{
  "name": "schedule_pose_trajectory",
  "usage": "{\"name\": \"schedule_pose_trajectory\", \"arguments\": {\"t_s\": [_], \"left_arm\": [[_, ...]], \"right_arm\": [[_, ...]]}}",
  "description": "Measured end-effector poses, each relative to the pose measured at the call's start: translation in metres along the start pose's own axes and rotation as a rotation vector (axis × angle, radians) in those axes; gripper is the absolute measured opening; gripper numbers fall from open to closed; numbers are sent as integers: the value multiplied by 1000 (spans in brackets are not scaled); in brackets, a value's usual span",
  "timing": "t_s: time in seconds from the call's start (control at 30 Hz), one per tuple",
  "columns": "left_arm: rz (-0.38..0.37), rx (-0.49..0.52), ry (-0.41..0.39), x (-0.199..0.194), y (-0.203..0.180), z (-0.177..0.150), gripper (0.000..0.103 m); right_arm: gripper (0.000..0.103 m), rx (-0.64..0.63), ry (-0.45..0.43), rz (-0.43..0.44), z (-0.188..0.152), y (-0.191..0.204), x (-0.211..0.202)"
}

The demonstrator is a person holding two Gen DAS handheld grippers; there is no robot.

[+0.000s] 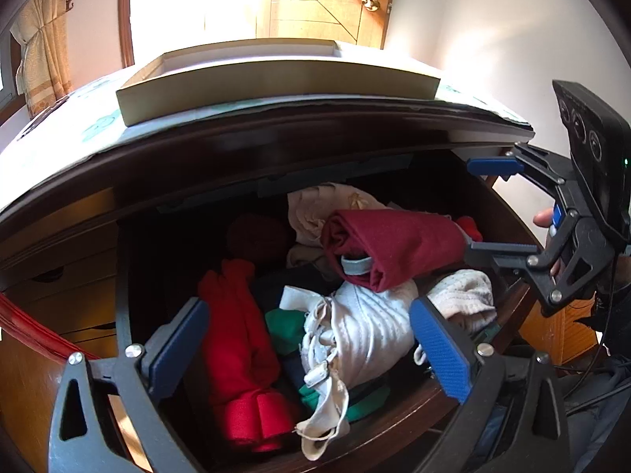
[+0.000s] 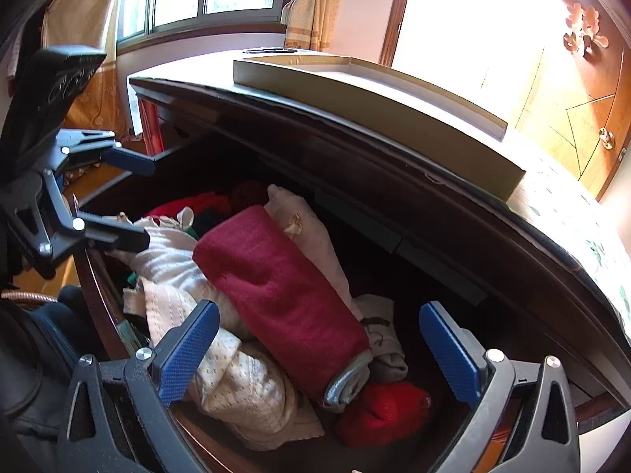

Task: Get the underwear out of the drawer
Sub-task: 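Grasp the dark red garment with the right tool and lift it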

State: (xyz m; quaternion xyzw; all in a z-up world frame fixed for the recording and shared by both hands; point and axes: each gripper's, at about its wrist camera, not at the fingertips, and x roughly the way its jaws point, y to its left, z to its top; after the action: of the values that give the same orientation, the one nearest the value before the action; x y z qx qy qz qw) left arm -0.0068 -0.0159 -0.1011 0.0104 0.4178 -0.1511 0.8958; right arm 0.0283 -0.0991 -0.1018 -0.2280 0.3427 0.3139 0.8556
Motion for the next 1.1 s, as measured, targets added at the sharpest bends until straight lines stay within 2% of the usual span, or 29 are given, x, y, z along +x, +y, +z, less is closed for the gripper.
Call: {"name": "schedule_pose_trajectory", "arguments": {"t_s": [0.13,0.23,0.33,0.4,0.5,0.57,0.6,0.63,0.7,0.8,0.97,1.1], "left_arm": [[-8,9,9,1,-2,-1,103],[-14,13,11,1,-1,-1,103],[-26,15,12,0,0,0,103],[-32,12,13,0,1,0,103],[-47,4,14,-2,1,2,103],[-59,4,12,-3,-2,3,103],[-60,9,12,-3,-3,4,103],[-56,17,14,-3,-5,4,103],[-52,33,18,-2,-9,5,103],[-46,51,25,-1,-12,7,103],[-42,78,30,1,-15,16,103],[-53,120,47,7,-21,25,103]], "right_arm": [[102,-36,34,25,12,5,13],[102,-15,93,99,16,1,28],[99,21,156,117,18,-4,42],[86,43,188,157,19,-8,50],[76,61,244,214,19,-9,62],[72,65,285,243,19,-9,70],[67,63,287,250,19,-8,71],[63,57,286,258,19,-6,70],[44,45,268,278,17,-3,69],[32,63,198,278,10,-6,60],[29,146,86,298,-1,-19,40],[29,177,56,321,-11,-28,28]]}}
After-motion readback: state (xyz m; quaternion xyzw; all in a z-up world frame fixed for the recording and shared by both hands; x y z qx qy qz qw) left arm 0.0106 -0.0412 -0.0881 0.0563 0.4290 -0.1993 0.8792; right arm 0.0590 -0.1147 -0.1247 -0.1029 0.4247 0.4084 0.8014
